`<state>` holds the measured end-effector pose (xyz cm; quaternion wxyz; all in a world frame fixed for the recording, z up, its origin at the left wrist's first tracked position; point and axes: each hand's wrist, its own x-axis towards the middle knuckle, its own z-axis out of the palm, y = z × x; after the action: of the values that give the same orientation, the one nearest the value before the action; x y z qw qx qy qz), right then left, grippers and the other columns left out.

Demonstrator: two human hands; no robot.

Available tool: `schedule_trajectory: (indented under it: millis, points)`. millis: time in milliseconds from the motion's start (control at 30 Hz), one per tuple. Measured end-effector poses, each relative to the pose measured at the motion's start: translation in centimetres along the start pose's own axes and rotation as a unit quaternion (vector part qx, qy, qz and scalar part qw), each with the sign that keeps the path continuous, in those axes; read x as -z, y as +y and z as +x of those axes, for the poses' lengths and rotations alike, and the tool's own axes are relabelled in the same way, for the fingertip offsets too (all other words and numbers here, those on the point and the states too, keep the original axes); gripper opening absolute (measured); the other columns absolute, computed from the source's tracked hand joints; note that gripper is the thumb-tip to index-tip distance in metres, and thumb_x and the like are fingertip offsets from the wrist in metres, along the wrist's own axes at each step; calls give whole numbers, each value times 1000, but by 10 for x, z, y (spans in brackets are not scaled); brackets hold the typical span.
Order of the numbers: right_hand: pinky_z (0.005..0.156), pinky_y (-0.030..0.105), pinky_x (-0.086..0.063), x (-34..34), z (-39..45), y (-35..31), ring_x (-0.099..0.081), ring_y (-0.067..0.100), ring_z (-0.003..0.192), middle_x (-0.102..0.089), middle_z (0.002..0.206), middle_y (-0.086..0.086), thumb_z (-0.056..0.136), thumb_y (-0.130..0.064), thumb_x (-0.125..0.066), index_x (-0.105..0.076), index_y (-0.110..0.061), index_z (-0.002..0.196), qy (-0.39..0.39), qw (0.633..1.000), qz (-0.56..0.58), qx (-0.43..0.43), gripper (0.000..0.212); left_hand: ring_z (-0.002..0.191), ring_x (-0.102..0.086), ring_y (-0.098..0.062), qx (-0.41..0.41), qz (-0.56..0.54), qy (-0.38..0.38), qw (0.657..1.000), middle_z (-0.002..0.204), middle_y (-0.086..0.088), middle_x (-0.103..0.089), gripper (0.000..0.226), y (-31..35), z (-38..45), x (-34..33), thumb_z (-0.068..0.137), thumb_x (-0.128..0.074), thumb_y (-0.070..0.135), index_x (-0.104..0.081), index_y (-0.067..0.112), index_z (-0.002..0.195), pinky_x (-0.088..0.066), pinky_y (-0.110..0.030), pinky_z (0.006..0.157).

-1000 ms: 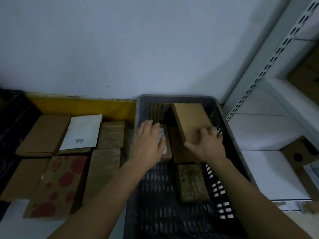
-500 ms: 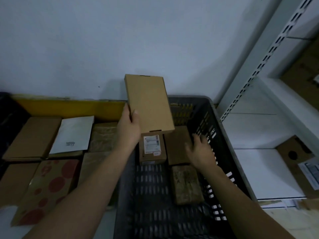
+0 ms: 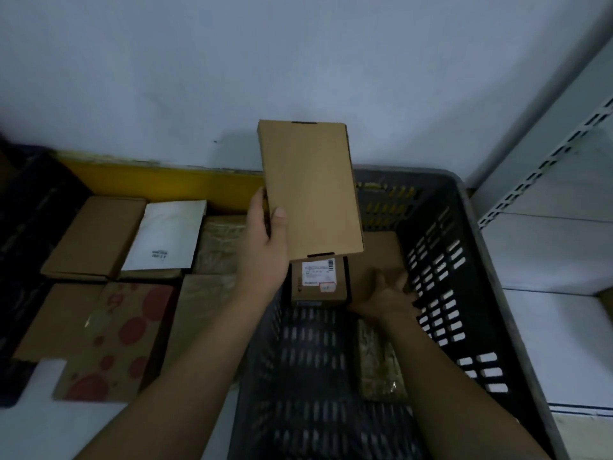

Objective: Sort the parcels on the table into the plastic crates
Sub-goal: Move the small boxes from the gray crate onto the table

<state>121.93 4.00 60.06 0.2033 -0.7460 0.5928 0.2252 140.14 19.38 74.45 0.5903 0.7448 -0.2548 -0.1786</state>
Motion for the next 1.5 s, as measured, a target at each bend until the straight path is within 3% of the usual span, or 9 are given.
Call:
schedule_trajectory:
  millis: [200, 267, 433, 667, 767, 833, 1067, 1300, 1500]
  points:
    - [121, 71, -28, 42, -20, 7, -24, 52, 154, -1, 175, 11, 67, -94, -62, -29, -35, 166, 37, 999, 1, 11, 120, 113, -60, 2, -11, 11, 10, 1000, 140, 17, -55, 55, -1, 3, 0, 113, -42, 47, -29, 35, 165, -52, -32, 97]
    - [120, 68, -32, 65, -35, 15, -30, 51, 152, -5, 176, 10, 69, -93, -59, -35, -34, 164, 53, 998, 21, 32, 115, 116, -61, -3, -9, 9, 11, 1000, 141, 16, -57, 54, -3, 4, 0, 113, -43, 47, -32, 34, 164, -52, -28, 93]
    - [115, 65, -42, 118, -90, 27, -37, 51, 147, -18, 172, 8, 58, -98, -45, -34, -39, 162, 135, 984, 68, 98, 120, 106, -59, 10, 9, -36, 31, 999, 135, 13, -61, 49, 1, 2, 3, 113, -49, 41, -43, 28, 160, -50, -11, 79]
    - [113, 66, -42, 142, -149, 4, -36, 50, 144, -21, 169, 3, 67, -93, -45, -32, -42, 157, 242, 945, 117, 185, 104, 118, -56, -11, 34, -34, 128, 991, 135, 8, -58, 44, -4, -8, 67, 113, -49, 39, -50, 22, 153, -45, -15, 85]
    - [113, 65, -43, 129, -168, -36, -36, 48, 144, -20, 167, 3, 69, -93, -42, -29, -42, 158, 245, 936, 111, 226, 103, 120, -61, -18, 55, -32, 169, 984, 131, 5, -62, 40, -23, -12, 123, 113, -50, 38, -53, 23, 150, -51, -34, 98]
    - [112, 64, -43, 116, -181, -66, -36, 48, 143, -19, 166, 3, 71, -93, -42, -28, -42, 156, 246, 932, 106, 244, 101, 119, -60, -18, 70, -17, 191, 979, 132, 6, -60, 39, -39, -17, 162, 113, -48, 39, -53, 25, 150, -49, -33, 93]
    - [116, 65, -37, 87, -229, -170, -28, 49, 147, -16, 169, 6, 77, -90, -45, -26, -39, 159, 270, 916, 99, 282, 98, 130, -58, -30, 123, 24, 232, 965, 147, -5, -58, 43, -102, -21, 290, 114, -47, 40, -51, 23, 153, -50, -46, 105]
    - [117, 67, -35, 20, -262, -275, -30, 50, 146, -12, 170, 7, 73, -94, -38, -24, -39, 159, 243, 935, 74, 248, 103, 116, -55, -23, 167, 59, 193, 965, 142, -3, -57, 44, -162, -29, 390, 115, -40, 42, -46, 26, 156, -48, -42, 94]
    - [120, 68, -31, -42, -260, -310, -23, 52, 152, -3, 176, 9, 77, -97, -42, -19, -38, 165, 161, 970, 23, 181, 108, 118, -61, -28, 216, 63, 134, 965, 144, -6, -61, 47, -211, -37, 415, 114, -34, 47, -42, 32, 158, -55, -49, 100]
